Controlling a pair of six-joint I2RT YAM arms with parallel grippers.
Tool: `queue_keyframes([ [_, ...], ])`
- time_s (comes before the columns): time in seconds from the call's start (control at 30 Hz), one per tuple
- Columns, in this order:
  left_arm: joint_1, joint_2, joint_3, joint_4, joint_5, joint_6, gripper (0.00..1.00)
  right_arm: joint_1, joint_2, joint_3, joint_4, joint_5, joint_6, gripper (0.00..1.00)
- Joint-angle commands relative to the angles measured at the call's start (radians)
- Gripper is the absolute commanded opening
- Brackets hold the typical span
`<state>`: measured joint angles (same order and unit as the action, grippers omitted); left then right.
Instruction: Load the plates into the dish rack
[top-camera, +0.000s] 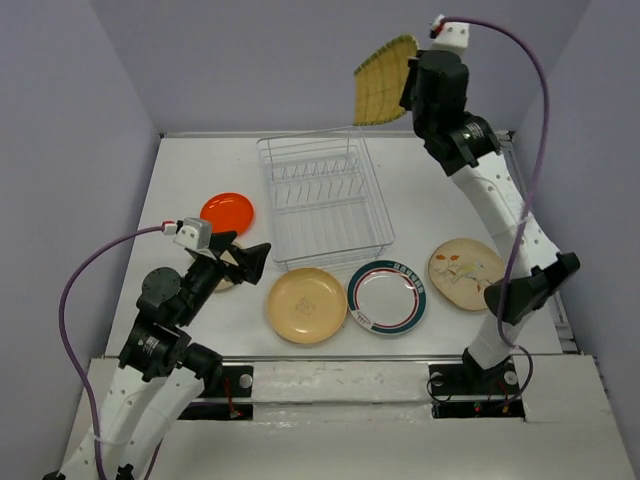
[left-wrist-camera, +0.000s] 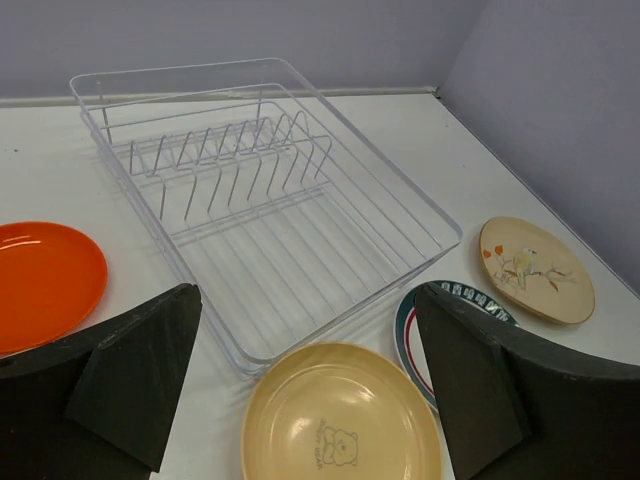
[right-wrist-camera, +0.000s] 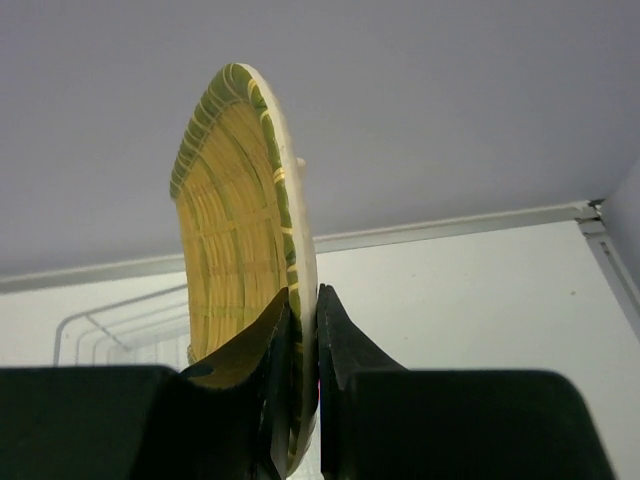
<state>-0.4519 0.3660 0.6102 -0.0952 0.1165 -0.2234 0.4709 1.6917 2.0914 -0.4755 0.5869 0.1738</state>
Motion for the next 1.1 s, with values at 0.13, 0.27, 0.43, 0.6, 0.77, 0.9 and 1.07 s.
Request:
queue_keyframes([
  [0.13,0.004,0.042,0.054,0.011,-0.035,-0.002,0.99,0.126,0.235,0.262,-0.193,0.217,-0.044,0.07],
  [0.27,0.005,0.053,0.056,0.014,-0.025,-0.001,0.99,0.153,0.249,0.211,-0.210,0.240,0.015,0.07],
  [0.43,0.005,0.060,0.057,0.017,-0.009,0.006,0.99,0.163,0.295,0.219,-0.218,0.274,-0.002,0.07],
  [0.6,0.007,0.063,0.057,0.020,-0.008,0.006,0.99,0.163,0.344,0.240,-0.236,0.317,-0.060,0.07],
  [0.77,0.009,0.070,0.057,0.020,-0.005,0.007,0.99,0.163,0.388,0.251,-0.239,0.291,-0.092,0.07],
  [0.9,0.007,0.076,0.057,0.022,0.000,0.006,0.99,0.163,0.430,0.297,-0.238,0.300,-0.143,0.07],
  [1.07,0.010,0.074,0.057,0.022,0.003,0.007,0.99,0.153,0.456,0.318,-0.239,0.318,-0.203,0.07],
])
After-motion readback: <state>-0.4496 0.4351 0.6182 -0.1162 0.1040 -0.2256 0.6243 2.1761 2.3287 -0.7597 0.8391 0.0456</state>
